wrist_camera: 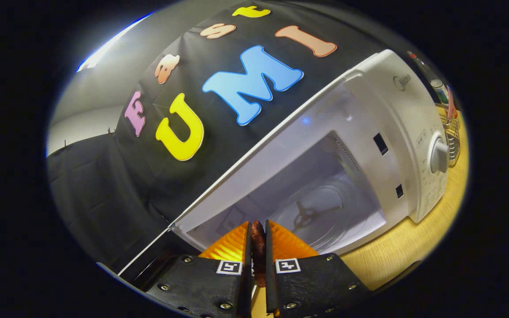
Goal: Open the microwave, put the food inside, and close the microwave door.
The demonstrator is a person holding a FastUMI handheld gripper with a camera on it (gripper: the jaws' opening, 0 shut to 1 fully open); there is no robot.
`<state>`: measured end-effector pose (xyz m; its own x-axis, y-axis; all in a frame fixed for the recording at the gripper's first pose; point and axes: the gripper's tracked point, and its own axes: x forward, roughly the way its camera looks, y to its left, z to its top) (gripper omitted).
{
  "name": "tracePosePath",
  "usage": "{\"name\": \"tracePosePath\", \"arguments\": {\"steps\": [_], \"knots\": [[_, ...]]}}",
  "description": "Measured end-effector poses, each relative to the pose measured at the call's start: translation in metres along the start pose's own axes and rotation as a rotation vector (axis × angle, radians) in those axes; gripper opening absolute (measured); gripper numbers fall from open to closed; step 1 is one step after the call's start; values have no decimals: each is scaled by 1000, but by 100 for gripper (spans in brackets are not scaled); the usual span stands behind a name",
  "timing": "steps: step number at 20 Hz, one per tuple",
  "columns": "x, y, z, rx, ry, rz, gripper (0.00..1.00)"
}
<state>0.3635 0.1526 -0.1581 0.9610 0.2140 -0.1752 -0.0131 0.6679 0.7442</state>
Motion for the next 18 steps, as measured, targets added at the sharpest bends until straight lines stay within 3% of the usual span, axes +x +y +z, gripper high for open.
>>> {"name": "tracePosePath", "arguments": {"steps": [18], "knots": [[81,-22,5,10,-190,-90,13]]}}
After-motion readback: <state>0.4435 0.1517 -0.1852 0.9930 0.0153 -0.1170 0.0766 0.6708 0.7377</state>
